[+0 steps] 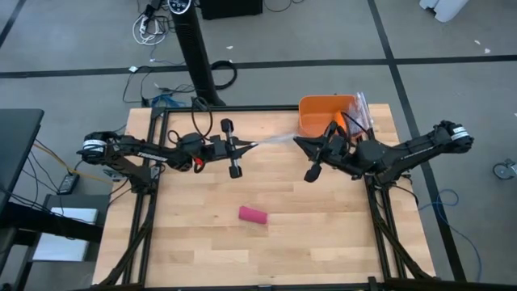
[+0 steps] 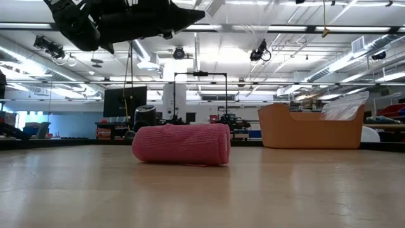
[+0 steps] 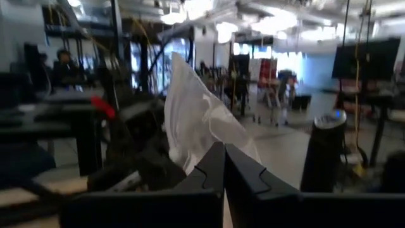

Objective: Roll bandage
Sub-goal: Open the transparent zip bag

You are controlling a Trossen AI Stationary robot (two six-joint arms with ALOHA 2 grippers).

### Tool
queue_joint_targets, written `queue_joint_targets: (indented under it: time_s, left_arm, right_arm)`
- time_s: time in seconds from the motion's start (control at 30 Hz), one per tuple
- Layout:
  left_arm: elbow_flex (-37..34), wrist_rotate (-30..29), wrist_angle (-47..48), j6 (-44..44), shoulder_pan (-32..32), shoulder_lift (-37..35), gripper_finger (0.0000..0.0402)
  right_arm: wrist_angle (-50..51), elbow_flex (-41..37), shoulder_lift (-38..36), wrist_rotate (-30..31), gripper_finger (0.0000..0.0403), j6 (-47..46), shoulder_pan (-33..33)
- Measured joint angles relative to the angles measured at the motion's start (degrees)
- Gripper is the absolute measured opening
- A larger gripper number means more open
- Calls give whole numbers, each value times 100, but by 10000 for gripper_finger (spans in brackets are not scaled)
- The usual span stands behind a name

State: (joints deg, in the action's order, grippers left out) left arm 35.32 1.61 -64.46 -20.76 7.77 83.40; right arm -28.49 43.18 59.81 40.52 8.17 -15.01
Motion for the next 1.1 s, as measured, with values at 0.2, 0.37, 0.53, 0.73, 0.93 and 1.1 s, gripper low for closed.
queue_joint_targets:
  time_s: [0.2,0.37,0.53,0.73,0.93,1.1]
  left_arm:
    - [-169,11,679,104,0,-22,3]
    - [-226,15,1497,279,-2,-49,2]
    - [-226,42,2719,298,-2,-580,1]
    - [-224,153,3588,418,-7,-1171,1]
    - [-224,107,3689,625,-7,-1189,0]
    - [-224,-88,3752,688,-7,-1178,0]
  right_arm:
    - [1485,0,-148,324,59,-1035,-191]
    - [2958,0,-342,322,104,-1968,-366]
    - [3865,0,-591,316,131,-2469,-489]
    - [3570,0,-482,-89,134,-2425,-399]
    - [2764,0,-93,-539,127,-2019,-347]
    - [2715,0,68,-575,127,-2090,-452]
